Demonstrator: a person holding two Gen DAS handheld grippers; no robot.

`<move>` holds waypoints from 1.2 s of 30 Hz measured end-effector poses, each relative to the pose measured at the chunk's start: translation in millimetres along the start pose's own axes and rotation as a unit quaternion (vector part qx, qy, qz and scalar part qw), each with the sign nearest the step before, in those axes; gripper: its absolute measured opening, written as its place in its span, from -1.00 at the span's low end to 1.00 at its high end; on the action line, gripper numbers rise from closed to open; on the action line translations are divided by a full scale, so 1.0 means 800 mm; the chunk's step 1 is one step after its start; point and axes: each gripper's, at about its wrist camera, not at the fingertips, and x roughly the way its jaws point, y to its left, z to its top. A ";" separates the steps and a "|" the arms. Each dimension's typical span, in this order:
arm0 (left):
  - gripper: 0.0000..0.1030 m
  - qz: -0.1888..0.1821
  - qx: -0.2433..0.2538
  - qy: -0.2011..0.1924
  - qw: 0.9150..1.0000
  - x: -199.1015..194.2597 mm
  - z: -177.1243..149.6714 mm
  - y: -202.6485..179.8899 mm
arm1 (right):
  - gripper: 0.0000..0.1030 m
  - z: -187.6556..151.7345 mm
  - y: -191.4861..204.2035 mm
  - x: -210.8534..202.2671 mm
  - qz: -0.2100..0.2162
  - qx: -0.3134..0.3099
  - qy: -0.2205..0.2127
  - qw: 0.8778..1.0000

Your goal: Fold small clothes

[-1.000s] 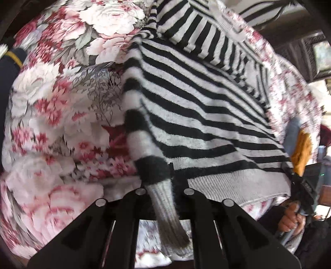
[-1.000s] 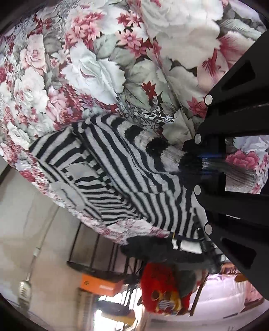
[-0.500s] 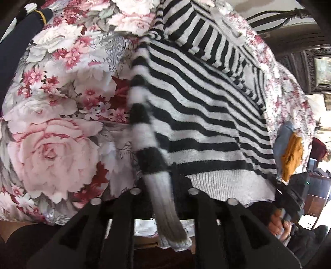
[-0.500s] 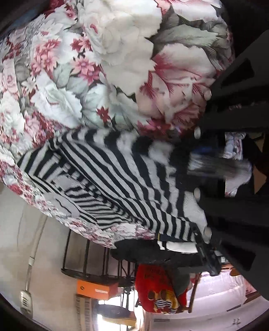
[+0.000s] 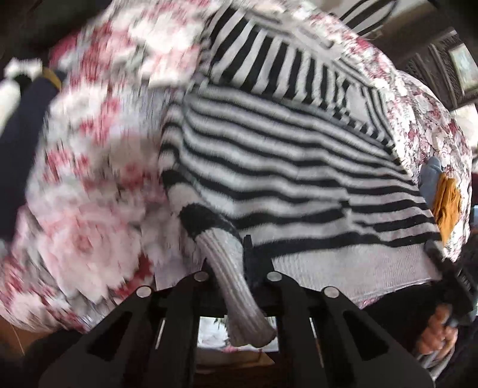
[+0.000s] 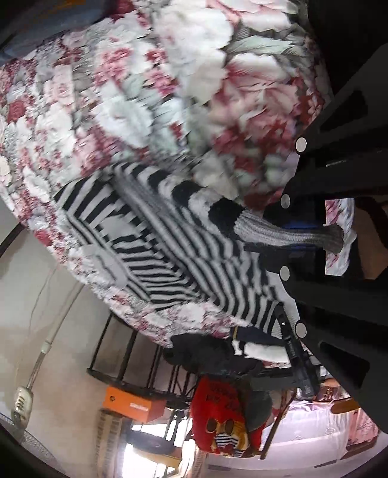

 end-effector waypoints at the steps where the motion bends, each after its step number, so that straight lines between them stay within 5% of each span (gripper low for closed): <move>1: -0.87 0.000 0.005 -0.012 1.000 -0.008 0.007 -0.002 | -0.85 0.006 0.003 0.000 0.000 -0.001 -0.003 1.000; 12: -0.87 -0.023 -0.028 -0.060 0.998 -0.031 0.112 -0.003 | -0.85 0.103 0.015 0.011 0.027 0.025 -0.033 0.999; 27: -0.87 -0.010 -0.079 -0.087 0.993 0.001 0.273 -0.013 | -0.85 0.249 0.016 0.107 0.018 0.069 -0.039 0.997; 36: -0.79 -0.015 -0.077 -0.092 0.993 0.036 0.334 -0.013 | -0.75 0.311 -0.002 0.170 0.017 0.081 -0.043 0.996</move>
